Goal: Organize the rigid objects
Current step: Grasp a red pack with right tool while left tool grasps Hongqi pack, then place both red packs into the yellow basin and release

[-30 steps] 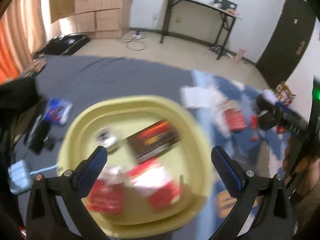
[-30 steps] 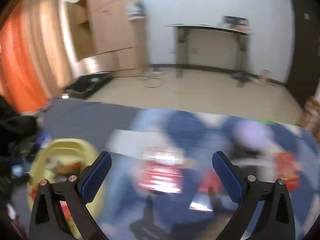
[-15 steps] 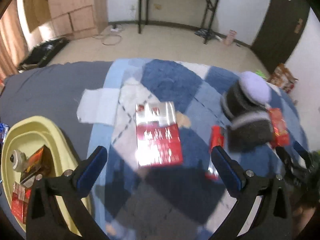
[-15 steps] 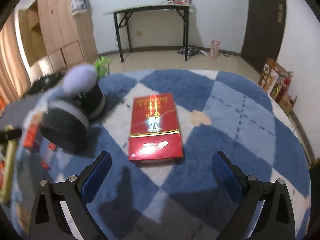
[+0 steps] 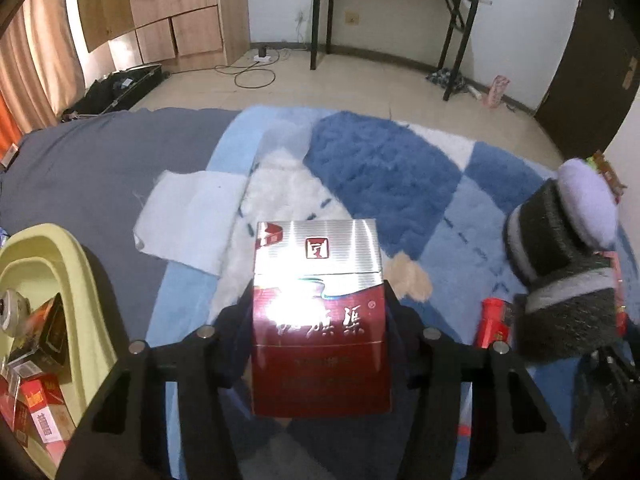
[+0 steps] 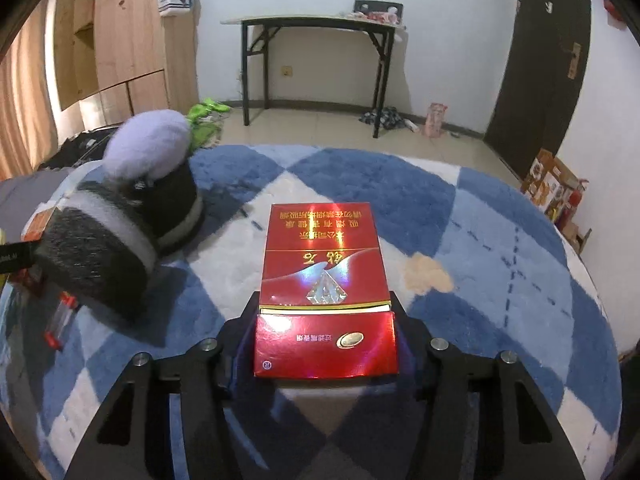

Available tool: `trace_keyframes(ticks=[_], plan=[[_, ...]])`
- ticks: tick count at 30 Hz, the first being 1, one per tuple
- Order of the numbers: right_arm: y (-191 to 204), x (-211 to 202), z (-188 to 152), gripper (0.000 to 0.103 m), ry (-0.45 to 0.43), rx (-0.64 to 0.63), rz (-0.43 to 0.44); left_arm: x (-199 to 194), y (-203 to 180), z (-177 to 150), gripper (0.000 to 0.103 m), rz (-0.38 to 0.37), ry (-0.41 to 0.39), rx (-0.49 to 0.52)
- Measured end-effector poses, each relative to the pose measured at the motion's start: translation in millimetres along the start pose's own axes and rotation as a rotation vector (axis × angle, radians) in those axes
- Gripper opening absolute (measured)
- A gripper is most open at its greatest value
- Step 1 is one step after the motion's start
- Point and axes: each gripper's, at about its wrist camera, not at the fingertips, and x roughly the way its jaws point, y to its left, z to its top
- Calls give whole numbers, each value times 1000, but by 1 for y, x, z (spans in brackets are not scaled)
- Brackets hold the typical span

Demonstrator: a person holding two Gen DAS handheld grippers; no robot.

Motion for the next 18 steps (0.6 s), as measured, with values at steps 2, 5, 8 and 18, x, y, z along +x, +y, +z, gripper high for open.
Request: trace_keyframes(ticks=[2,5,8,18], plan=[[-2,-12,0,56,-13,4,8,-19,12,0,57,-16,-16,-5],[-8,-42,11,56,-66,27,6,-63,44,3,57,-33,-67,-12],[6,-85,33,56,-150,-3,43,-110,92,11,57,-29,-120,-41],[195,-170,31,56,-157,-222,444,-178,256,0,57,90,-170,-135]])
